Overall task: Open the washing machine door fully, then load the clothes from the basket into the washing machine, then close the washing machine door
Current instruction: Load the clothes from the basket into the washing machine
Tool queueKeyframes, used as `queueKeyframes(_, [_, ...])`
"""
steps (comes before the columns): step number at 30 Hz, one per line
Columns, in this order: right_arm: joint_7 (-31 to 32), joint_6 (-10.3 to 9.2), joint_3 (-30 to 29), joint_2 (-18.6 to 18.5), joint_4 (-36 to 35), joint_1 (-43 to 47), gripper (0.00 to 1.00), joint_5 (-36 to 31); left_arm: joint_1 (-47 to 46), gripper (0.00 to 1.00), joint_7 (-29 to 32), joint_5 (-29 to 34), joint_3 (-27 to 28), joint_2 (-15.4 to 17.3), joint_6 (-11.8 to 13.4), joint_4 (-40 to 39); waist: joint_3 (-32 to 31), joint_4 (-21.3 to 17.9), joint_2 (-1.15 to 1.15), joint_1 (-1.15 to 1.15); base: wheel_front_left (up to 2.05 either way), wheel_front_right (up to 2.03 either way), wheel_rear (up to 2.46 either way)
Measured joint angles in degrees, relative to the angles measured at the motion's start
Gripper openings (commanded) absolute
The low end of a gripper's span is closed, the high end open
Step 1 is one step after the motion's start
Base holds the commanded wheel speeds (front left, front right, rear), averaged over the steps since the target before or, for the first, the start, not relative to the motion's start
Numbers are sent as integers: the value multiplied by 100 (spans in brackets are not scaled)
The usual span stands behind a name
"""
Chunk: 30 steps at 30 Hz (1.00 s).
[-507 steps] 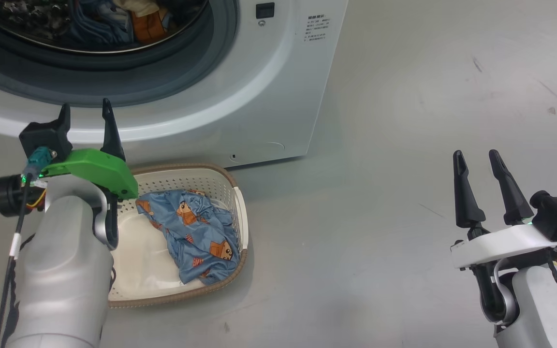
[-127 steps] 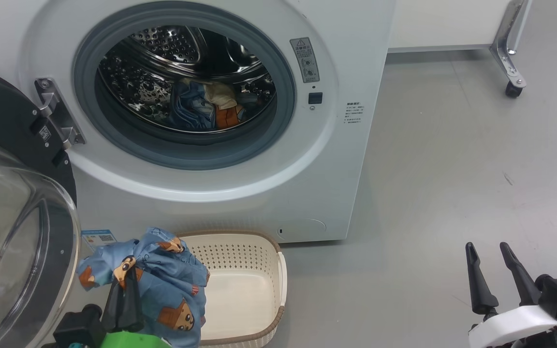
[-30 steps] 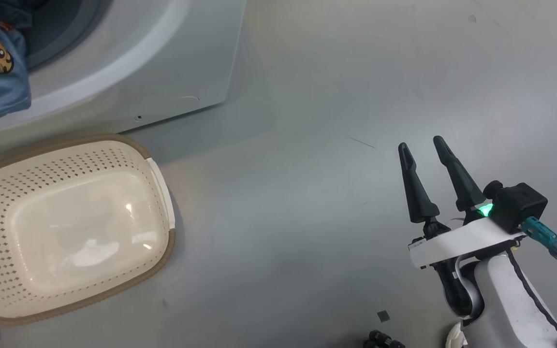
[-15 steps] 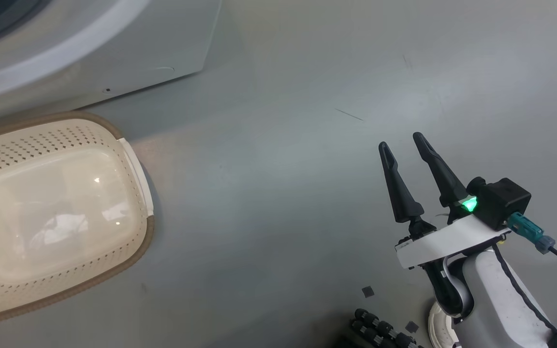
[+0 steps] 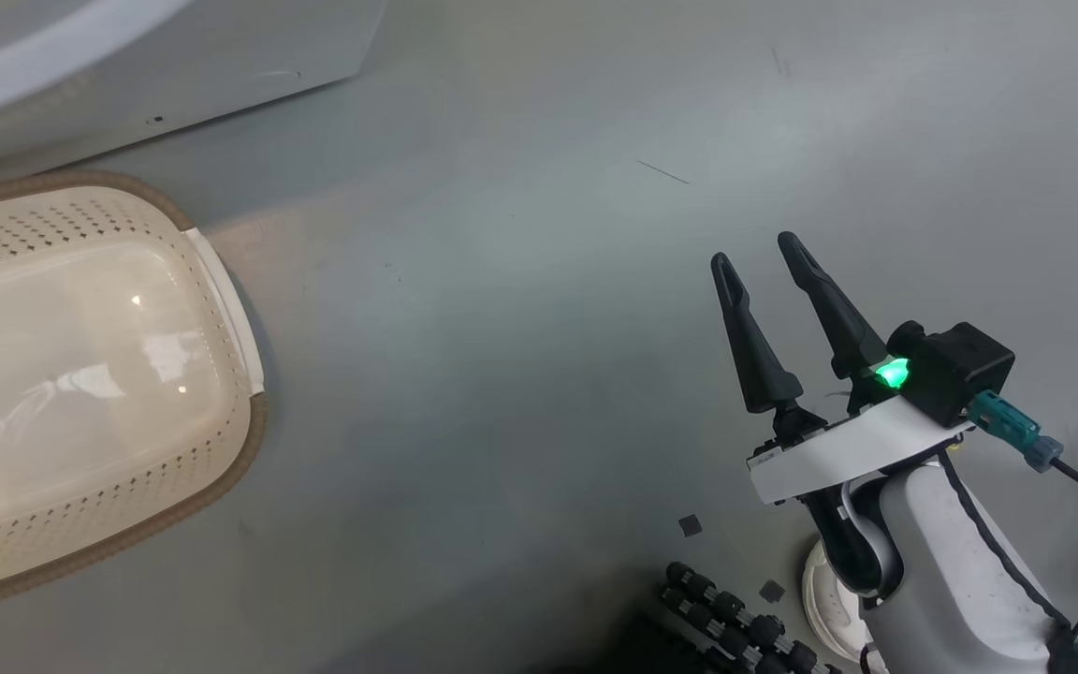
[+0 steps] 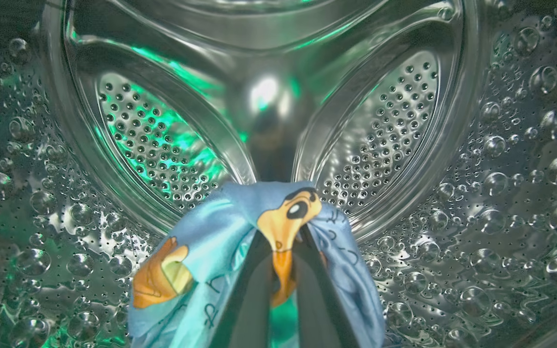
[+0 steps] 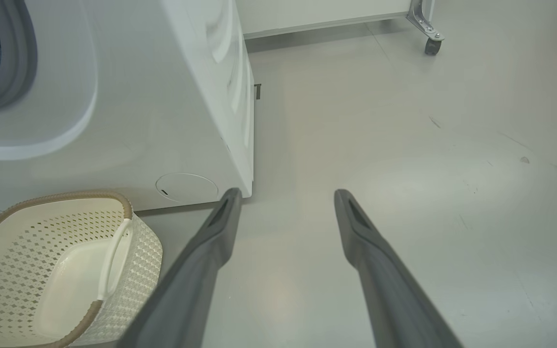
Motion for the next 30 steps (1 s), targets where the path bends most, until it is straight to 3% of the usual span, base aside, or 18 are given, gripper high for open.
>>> queueKeyframes(14, [0, 0, -8, 40, 0, -10, 100, 98, -810, 0, -411, -65, 118, 21, -16, 107, 358, -106, 0, 0, 0, 0, 0])
queueKeyframes(20, [0, 0, -24, 57, 3, -122, 100, 98, -1062, 0, -598, -66, 301, 19, 98, 22, 454, -118, 0, 0, 0, 0, 0])
queueKeyframes(30, [0, 0, -25, 65, 46, -141, 100, 98, -912, 0, -590, 82, 104, 23, 98, 777, 439, -85, 0, 0, 0, 0, 0])
